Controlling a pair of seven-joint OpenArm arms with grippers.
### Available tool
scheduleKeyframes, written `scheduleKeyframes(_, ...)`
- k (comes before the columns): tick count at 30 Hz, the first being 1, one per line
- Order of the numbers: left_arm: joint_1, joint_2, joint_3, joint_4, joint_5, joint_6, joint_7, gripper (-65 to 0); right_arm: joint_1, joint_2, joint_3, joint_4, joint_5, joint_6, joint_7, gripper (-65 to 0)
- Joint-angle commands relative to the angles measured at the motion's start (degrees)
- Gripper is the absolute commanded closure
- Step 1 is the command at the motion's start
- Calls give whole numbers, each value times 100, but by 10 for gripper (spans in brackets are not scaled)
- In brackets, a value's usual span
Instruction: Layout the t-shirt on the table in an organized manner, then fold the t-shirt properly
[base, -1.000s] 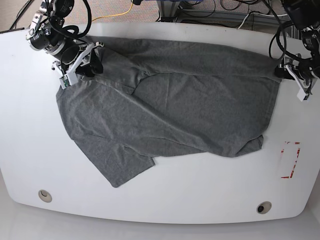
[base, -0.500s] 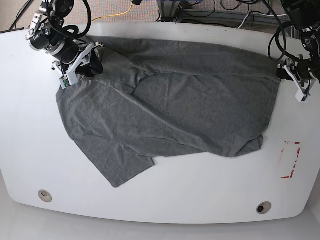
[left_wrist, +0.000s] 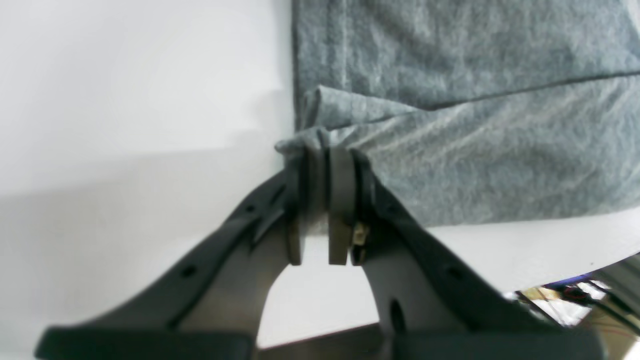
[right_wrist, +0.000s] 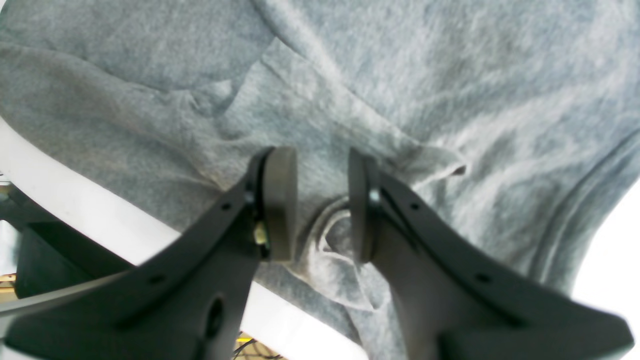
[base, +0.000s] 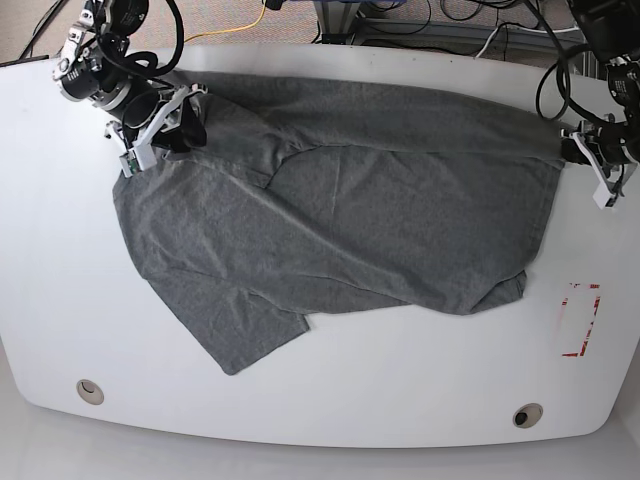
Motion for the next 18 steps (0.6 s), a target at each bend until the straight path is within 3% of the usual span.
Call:
scheduleKeyframes(1,24,-181,-43,369,-103,-8,-65,-49,60,56,38,44,116,10,101,-171)
scheduleKeyframes(12,270,-189,-43,1521,-481,-8,252,-49,95,56,38,44,116,10,101,-171)
scheduleKeyframes(18,226,-181,-51,1354,-463,-8,252,-67,95,56,20,44,116,10,101,-171)
